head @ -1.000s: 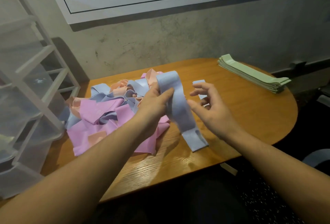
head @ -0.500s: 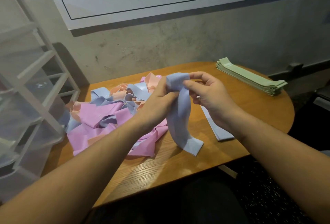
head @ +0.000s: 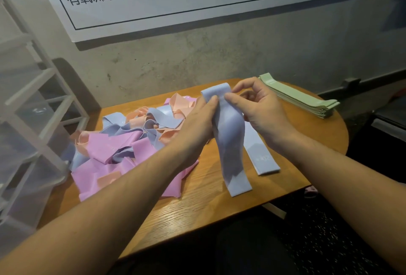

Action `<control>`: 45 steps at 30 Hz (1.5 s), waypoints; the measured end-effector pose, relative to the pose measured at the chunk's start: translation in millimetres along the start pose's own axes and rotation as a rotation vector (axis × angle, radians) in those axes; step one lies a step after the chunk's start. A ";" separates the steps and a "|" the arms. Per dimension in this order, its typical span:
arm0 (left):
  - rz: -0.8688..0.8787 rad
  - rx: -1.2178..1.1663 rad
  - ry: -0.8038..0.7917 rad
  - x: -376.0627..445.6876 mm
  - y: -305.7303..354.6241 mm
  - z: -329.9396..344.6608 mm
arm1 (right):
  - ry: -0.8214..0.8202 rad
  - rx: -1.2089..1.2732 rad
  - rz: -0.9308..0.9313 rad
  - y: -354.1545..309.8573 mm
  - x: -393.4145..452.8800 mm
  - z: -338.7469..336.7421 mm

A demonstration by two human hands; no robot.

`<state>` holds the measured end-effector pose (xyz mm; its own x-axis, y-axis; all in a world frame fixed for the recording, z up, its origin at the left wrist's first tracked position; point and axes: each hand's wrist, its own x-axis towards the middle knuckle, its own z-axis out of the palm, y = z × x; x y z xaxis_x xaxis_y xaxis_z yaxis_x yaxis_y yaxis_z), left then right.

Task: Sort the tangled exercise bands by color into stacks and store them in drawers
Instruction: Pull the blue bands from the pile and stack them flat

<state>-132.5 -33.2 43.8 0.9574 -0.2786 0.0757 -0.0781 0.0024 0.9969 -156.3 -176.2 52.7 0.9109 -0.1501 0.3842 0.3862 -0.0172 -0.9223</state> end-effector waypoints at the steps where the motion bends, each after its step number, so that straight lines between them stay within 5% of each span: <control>1: -0.008 -0.013 -0.006 0.1 0.8 0.8 | 0.006 -0.003 0.006 0.7 -0.3 -1.3; 10: -0.170 -0.384 0.022 1.7 36.2 6.1 | -0.199 0.087 0.181 16.3 -16.8 -19.7; 23: -0.274 -0.783 0.150 25.9 49.1 9.9 | -0.277 -0.234 0.126 36.5 -26.5 -36.4; 31: -0.277 -0.596 0.290 53.2 19.9 18.7 | -0.120 -0.352 0.255 47.0 -25.6 -53.4; 34: -0.226 -0.296 0.351 61.2 5.0 24.0 | -0.124 -0.362 0.346 46.3 -28.0 -63.9; 39: -0.182 0.155 0.112 65.1 -6.2 24.5 | -0.168 -0.448 0.423 45.2 -28.5 -84.7; 45: -0.169 0.119 0.072 77.2 -21.8 23.8 | -0.199 -0.514 0.494 50.0 -25.1 -111.6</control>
<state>-63.4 -77.7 27.5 0.9768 -0.1958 -0.0872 0.0574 -0.1532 0.9865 -176.1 -283.6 -7.8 0.9890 -0.0791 -0.1251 -0.1476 -0.4622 -0.8744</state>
